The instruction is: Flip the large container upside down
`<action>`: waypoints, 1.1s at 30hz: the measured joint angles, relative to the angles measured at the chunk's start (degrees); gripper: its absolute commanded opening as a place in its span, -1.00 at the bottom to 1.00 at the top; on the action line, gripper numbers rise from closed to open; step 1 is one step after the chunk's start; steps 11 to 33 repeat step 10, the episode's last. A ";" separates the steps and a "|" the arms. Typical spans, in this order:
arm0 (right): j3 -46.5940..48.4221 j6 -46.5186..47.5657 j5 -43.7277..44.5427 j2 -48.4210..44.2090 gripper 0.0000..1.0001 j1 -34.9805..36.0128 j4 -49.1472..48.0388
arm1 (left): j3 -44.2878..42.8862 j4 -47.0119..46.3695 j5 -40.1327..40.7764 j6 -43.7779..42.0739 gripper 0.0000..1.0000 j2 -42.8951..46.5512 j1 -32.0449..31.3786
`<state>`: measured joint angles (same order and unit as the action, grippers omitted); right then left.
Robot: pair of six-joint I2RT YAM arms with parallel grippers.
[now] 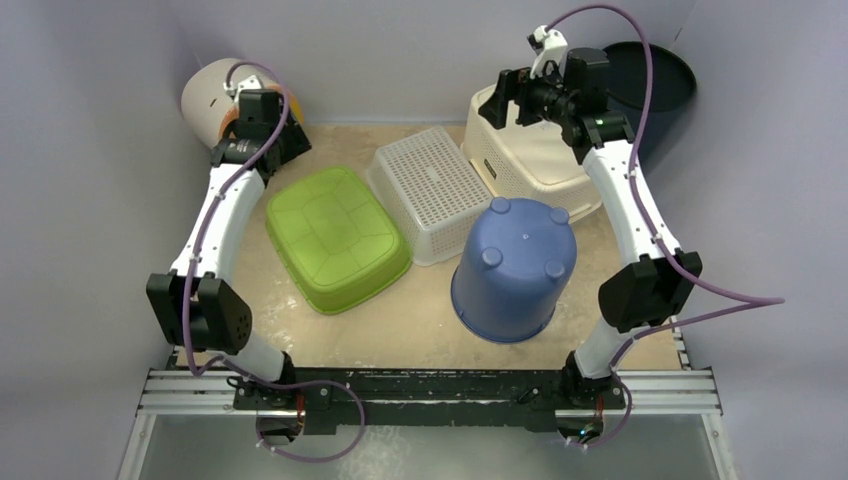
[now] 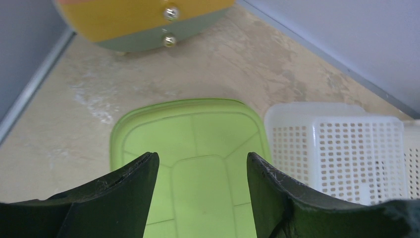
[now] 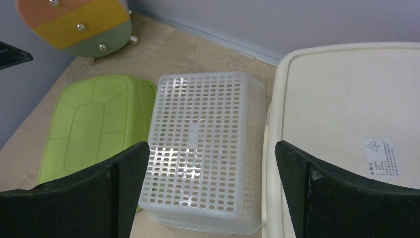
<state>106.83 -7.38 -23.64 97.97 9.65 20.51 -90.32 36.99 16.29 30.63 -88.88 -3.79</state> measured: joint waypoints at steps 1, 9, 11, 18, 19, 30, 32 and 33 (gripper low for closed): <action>0.00 0.02 0.44 0.00 1.00 0.39 0.04 | -0.22 -0.39 -0.76 -0.33 0.32 -0.96 -0.55; -1.33 0.33 6.60 -0.85 1.00 0.63 -1.05 | -0.35 -1.49 -3.54 -1.49 0.34 -2.38 -1.97; -1.40 0.48 7.48 -0.94 1.00 0.79 -0.98 | -0.35 -1.60 -3.63 -1.62 0.35 -2.38 -1.97; -1.40 0.48 7.48 -0.94 1.00 0.79 -0.98 | -0.35 -1.60 -3.63 -1.62 0.35 -2.38 -1.97; -1.40 0.48 7.48 -0.94 1.00 0.79 -0.98 | -0.35 -1.60 -3.63 -1.62 0.35 -2.38 -1.97; -1.40 0.48 7.48 -0.94 1.00 0.79 -0.98 | -0.35 -1.60 -3.63 -1.62 0.35 -2.38 -1.97; -1.40 0.48 7.48 -0.94 1.00 0.79 -0.98 | -0.35 -1.60 -3.63 -1.62 0.35 -2.38 -1.97; -1.40 0.48 7.48 -0.94 1.00 0.79 -0.98 | -0.35 -1.60 -3.63 -1.62 0.35 -2.38 -1.97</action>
